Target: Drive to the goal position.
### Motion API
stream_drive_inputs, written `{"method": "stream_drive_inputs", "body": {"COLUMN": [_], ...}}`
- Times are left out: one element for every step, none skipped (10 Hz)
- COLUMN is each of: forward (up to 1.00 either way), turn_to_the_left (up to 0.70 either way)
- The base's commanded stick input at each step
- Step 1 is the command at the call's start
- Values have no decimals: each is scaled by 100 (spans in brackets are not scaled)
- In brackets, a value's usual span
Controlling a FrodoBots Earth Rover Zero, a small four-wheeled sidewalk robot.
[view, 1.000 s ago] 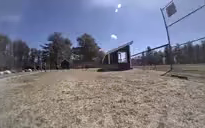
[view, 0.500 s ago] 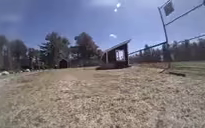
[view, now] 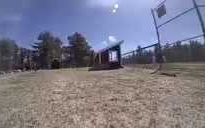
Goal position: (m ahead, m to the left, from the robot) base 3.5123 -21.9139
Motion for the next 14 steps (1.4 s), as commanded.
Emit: {"method": "stream_drive_inputs", "body": {"forward": [0,0,0,0,0,0,0,0,0,0,0,0,0,0], "turn_to_the_left": [-70,-70,-70,-70,-70,-70,-70,-70,-70,-70,-70,-70,-70,-70]}}
